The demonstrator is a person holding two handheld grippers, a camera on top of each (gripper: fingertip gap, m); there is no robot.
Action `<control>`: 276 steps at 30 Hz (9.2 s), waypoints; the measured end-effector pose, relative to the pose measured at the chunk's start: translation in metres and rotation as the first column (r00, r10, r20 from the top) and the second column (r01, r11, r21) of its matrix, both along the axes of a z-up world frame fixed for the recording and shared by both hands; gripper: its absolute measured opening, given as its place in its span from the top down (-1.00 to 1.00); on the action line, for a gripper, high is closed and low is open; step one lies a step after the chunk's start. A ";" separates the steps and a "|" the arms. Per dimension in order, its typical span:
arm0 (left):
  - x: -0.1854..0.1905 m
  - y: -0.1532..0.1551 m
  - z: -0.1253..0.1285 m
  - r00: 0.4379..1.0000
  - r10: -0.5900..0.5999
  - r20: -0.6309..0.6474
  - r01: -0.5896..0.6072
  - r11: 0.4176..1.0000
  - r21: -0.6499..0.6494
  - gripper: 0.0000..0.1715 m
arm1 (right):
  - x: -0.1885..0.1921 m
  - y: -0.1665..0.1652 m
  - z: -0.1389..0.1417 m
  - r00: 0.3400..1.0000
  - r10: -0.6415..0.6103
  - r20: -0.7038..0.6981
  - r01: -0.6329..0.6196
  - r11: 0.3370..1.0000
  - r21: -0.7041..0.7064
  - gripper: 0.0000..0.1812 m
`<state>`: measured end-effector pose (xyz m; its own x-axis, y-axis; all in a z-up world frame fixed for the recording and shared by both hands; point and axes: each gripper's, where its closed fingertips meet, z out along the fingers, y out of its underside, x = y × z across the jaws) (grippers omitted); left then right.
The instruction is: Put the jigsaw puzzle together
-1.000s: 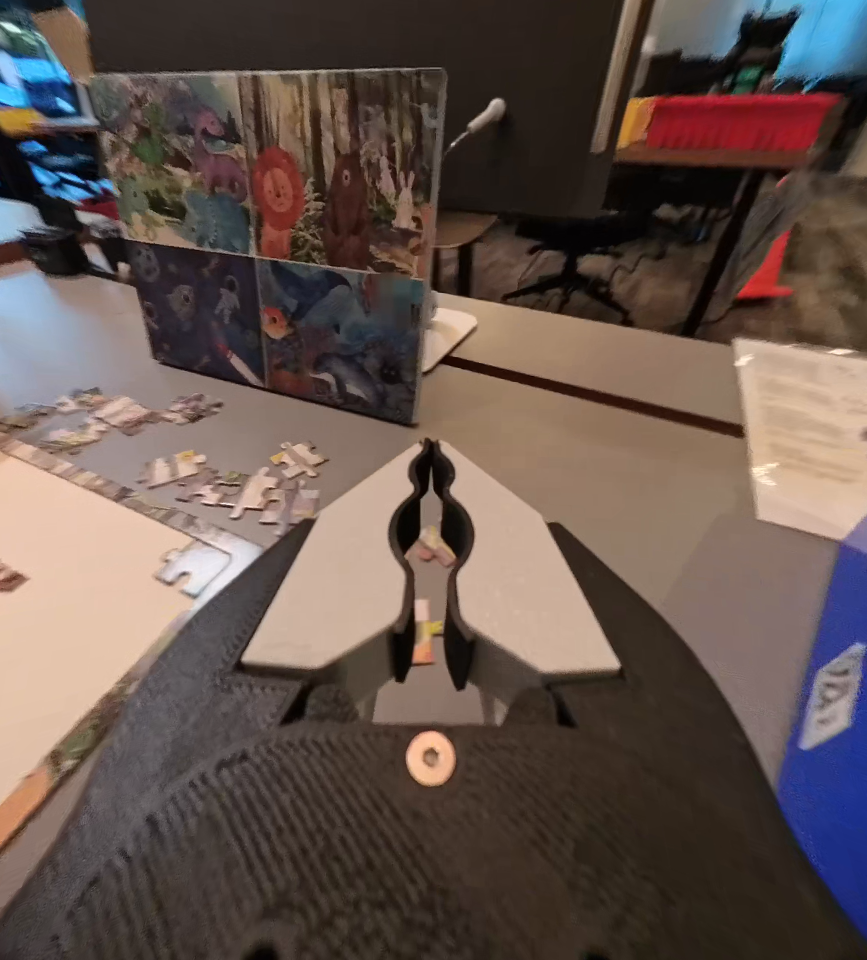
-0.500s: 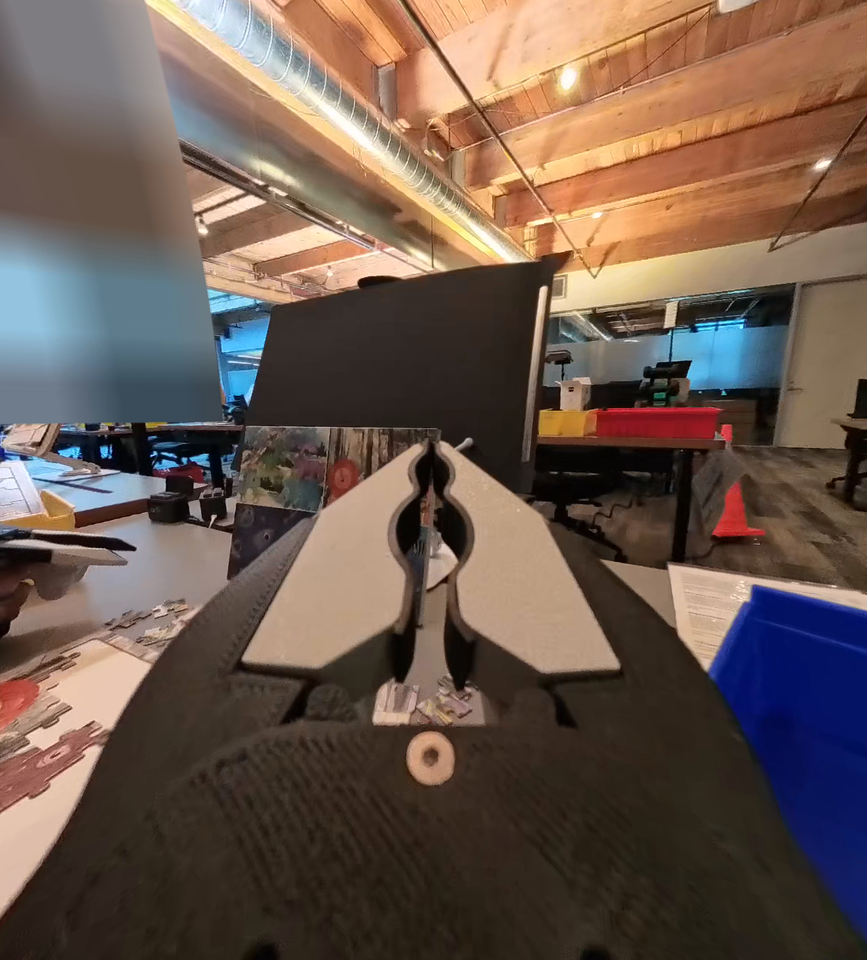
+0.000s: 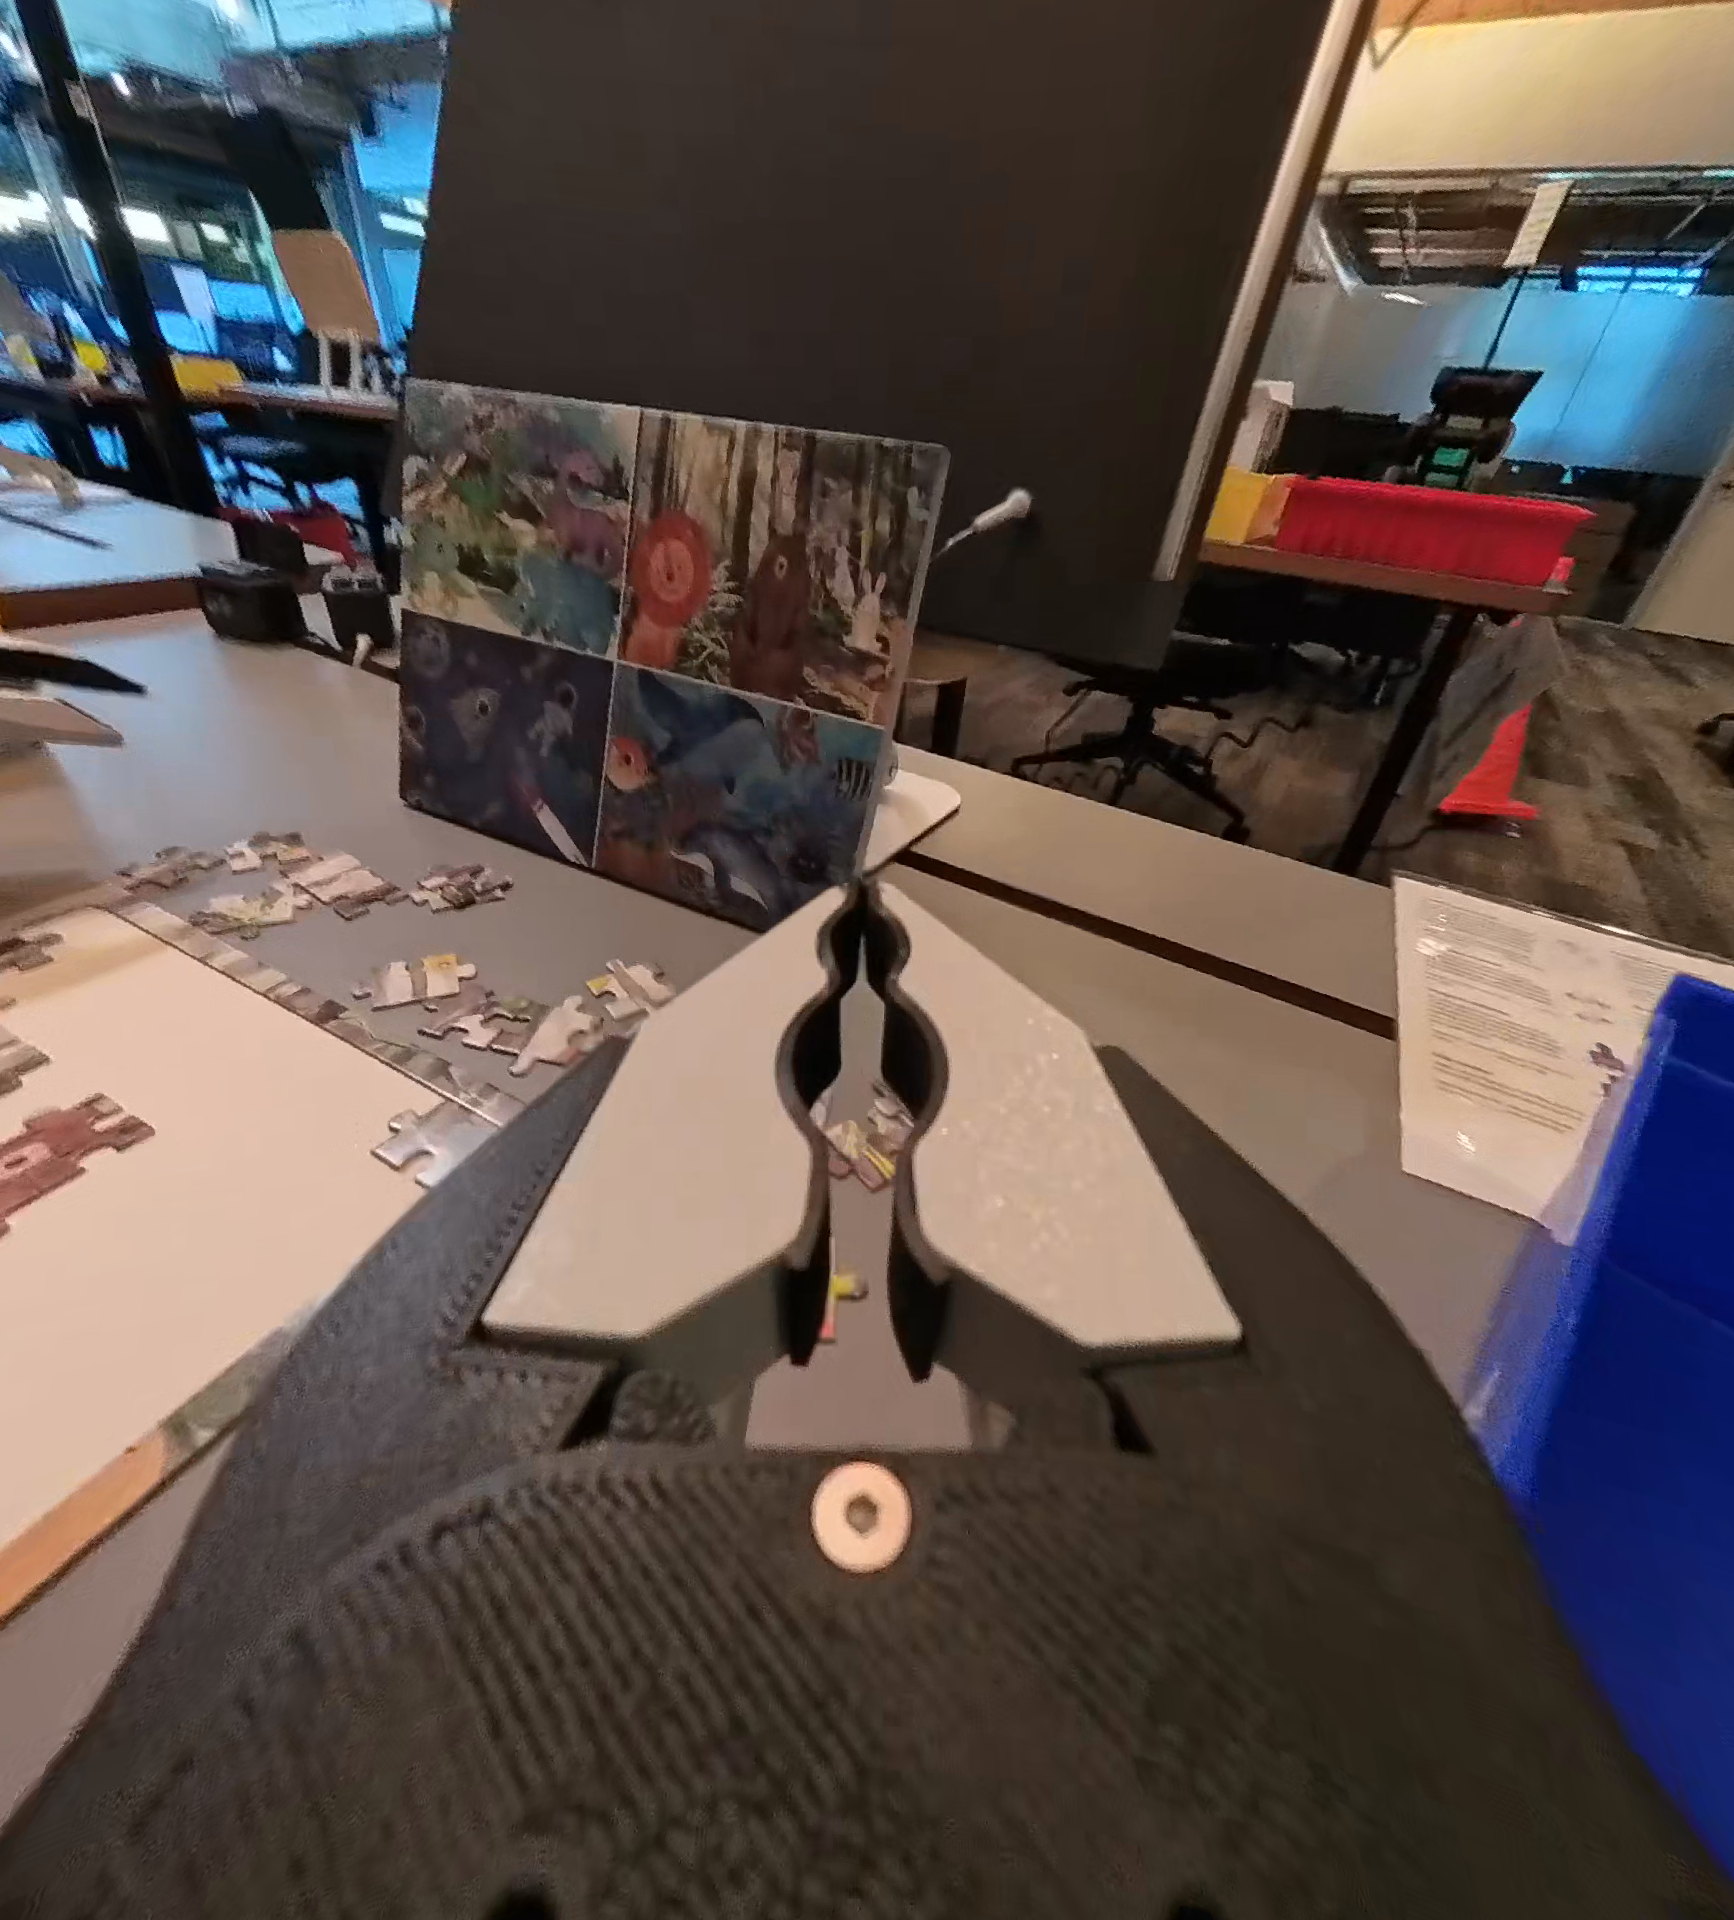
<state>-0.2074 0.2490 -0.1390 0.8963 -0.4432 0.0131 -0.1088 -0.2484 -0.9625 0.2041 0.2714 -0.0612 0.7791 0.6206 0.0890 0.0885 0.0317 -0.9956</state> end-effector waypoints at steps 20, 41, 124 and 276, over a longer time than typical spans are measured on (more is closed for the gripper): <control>-0.002 -0.004 0.000 1.000 0.022 -0.002 -0.022 1.000 -0.003 0.24 | -0.042 -0.084 0.001 0.992 -0.018 -0.123 0.031 0.994 0.102 1.00; 0.014 -0.009 -0.001 0.999 -0.038 -0.019 0.038 0.999 -0.003 0.26 | 0.025 -0.180 -0.133 0.867 0.215 0.450 0.110 0.798 -0.592 0.54; 0.072 -0.031 0.003 0.974 -0.209 -0.085 0.211 0.977 0.019 0.28 | 0.034 -0.157 -0.127 0.864 0.124 0.488 0.185 0.824 -0.536 0.81; 0.311 -0.188 0.048 0.406 -0.908 0.101 0.912 0.397 -0.099 0.42 | -0.085 -0.232 -0.005 0.552 0.315 -0.772 -0.785 0.508 -0.354 0.73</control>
